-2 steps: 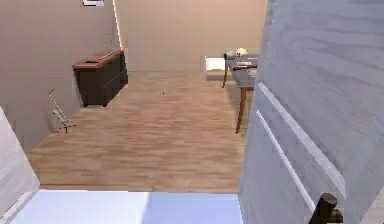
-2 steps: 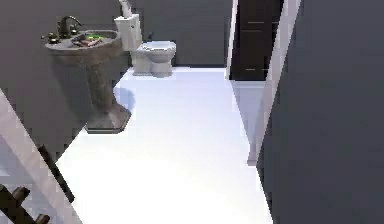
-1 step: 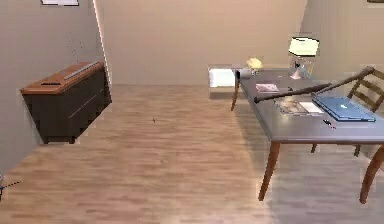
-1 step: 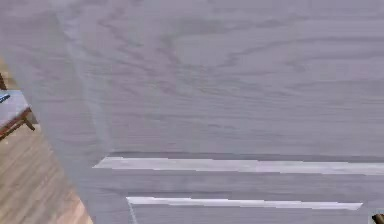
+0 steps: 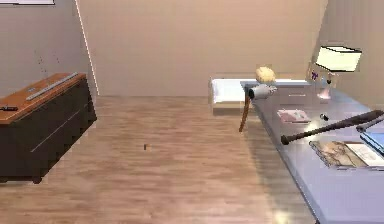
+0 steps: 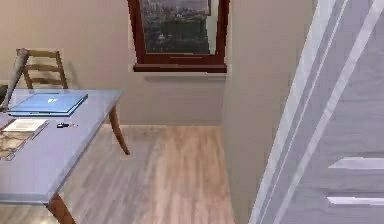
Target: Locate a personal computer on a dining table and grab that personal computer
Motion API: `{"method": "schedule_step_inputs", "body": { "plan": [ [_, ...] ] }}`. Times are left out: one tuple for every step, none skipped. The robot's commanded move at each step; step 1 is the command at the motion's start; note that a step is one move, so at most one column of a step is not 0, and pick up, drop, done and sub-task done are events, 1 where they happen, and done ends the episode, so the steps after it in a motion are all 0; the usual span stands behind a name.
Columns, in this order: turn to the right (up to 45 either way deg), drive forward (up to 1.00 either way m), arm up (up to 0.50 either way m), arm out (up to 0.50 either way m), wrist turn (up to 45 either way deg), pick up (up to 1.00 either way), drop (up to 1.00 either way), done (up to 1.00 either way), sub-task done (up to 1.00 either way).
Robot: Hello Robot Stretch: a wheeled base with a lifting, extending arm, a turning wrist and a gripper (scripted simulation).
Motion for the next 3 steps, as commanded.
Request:
{"method": "schedule_step_inputs", "body": {
  "plan": [
    [45.0,0.00,0.00,0.00,0.0,0.00,0.00,0.00,0.00],
    [18.0,0.00,0.00,0.00,0.0,0.00,0.00,0.00,0.00],
    [0.0,0.30,0.00,0.00,0.0,0.00,0.00,0.00,0.00]
  ]
}}
